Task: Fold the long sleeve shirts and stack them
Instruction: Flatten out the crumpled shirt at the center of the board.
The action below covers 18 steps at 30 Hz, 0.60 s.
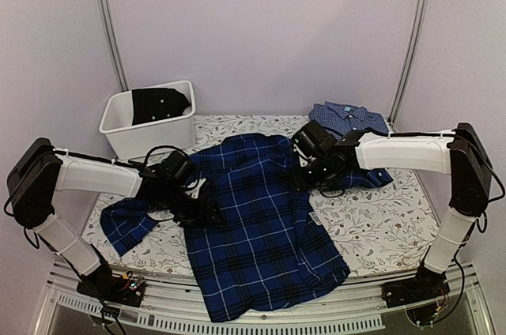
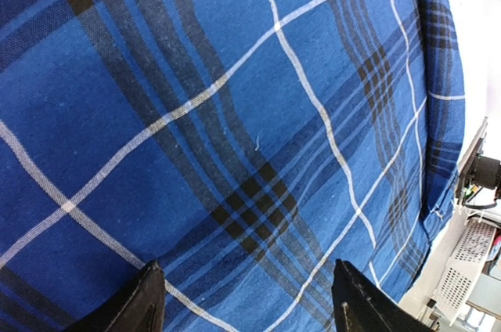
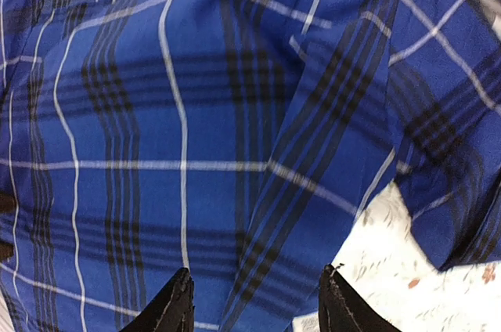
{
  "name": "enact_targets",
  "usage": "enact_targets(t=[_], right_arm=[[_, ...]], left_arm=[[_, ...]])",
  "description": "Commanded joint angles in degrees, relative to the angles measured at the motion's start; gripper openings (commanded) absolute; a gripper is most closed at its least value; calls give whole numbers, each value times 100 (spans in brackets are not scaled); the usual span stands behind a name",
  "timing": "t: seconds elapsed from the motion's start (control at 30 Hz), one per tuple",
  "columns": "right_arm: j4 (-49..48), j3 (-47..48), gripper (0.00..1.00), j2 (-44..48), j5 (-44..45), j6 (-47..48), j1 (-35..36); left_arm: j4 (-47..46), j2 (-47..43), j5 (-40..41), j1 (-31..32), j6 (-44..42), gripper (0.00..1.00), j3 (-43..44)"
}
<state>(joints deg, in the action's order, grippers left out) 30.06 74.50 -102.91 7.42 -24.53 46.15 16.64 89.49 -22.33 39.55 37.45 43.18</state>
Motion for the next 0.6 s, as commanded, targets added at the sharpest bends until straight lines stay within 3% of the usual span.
enact_targets(t=[0.0,0.17,0.57], right_arm=[[340,-716,53,655,216,-884,627],[444,-1357,53,1154,36,-1789,1269],[485,-1598,48,610,-20,-2908,1941]], left_arm=[[-78,-151,-91,-69,-97,73,120],[-115,-135,-143,-73,-124,73,184],[-69,-74,-200,-66,-248,73,342]])
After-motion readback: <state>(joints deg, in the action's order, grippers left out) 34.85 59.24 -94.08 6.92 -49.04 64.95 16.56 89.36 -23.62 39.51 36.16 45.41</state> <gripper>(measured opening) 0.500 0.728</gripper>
